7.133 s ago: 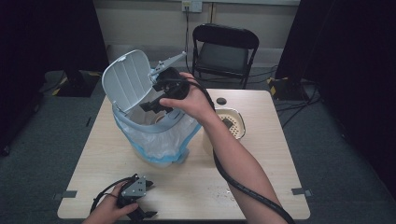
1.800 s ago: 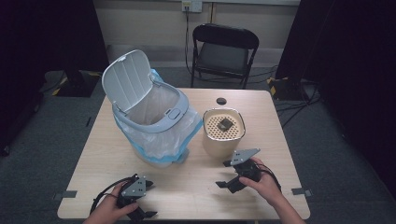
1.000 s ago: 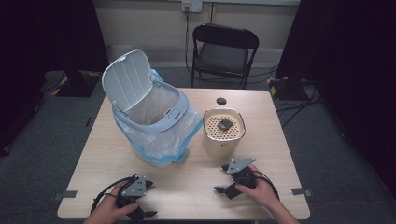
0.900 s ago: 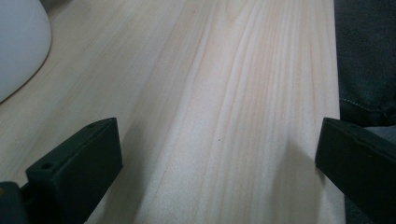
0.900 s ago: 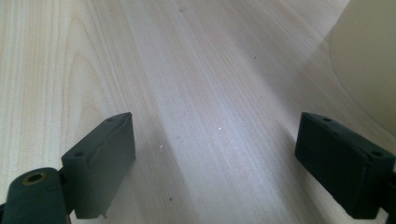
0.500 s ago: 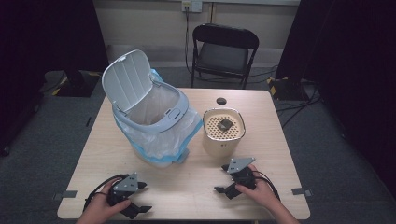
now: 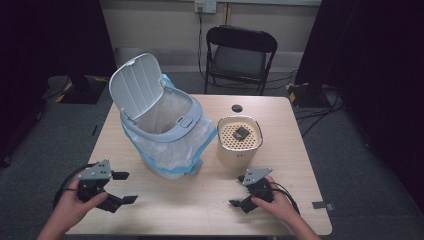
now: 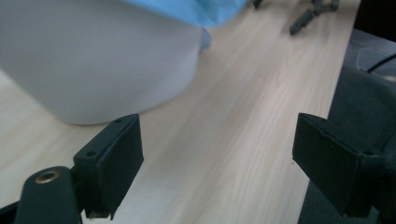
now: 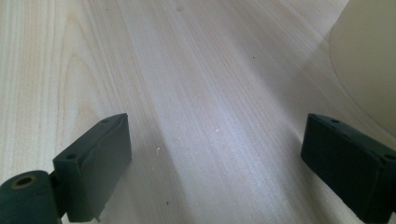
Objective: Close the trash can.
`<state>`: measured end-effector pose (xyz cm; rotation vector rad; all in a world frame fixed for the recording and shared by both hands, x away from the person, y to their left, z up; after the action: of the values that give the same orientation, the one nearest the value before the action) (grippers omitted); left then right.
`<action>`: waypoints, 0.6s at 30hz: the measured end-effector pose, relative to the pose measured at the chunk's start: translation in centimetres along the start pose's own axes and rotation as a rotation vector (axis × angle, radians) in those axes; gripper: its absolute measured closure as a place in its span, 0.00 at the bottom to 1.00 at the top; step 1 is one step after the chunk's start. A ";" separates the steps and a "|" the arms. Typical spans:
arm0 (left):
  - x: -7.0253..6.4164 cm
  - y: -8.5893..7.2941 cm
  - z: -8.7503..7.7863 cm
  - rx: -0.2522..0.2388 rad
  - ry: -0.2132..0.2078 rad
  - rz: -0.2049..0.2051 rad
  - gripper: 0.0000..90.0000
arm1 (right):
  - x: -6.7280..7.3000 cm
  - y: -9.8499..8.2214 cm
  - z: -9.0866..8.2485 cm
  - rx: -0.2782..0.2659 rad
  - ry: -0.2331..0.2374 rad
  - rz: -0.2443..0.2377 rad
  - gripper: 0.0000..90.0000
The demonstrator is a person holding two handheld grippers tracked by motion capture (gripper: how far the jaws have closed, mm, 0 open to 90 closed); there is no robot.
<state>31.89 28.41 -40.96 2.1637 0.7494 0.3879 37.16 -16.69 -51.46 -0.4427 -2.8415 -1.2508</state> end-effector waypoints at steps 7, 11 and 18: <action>2.4 3.0 -2.5 -0.029 0.040 -0.044 0.18 | 0.0 0.0 0.0 0.000 -0.002 0.000 0.09; 3.2 4.7 -3.3 -0.013 0.053 -0.036 0.18 | 0.0 0.0 0.0 0.000 -0.002 0.000 0.09; 4.3 8.2 -4.2 -0.024 0.045 -0.031 0.18 | 0.0 0.0 0.0 0.000 -0.005 0.000 0.09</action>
<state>36.28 29.47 -31.87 2.1241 0.7989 0.4285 37.17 -16.67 -51.48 -0.4462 -2.8455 -1.2521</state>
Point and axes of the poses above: each handheld gripper's, and its own axes: z roughly forward along the jaws, y roughly out of its top, x roughly to its left, the point moved 2 cm from there along z, roughly forward along the jaws, and after that the axes turned 10 degrees about y, right-handed, at the moved point
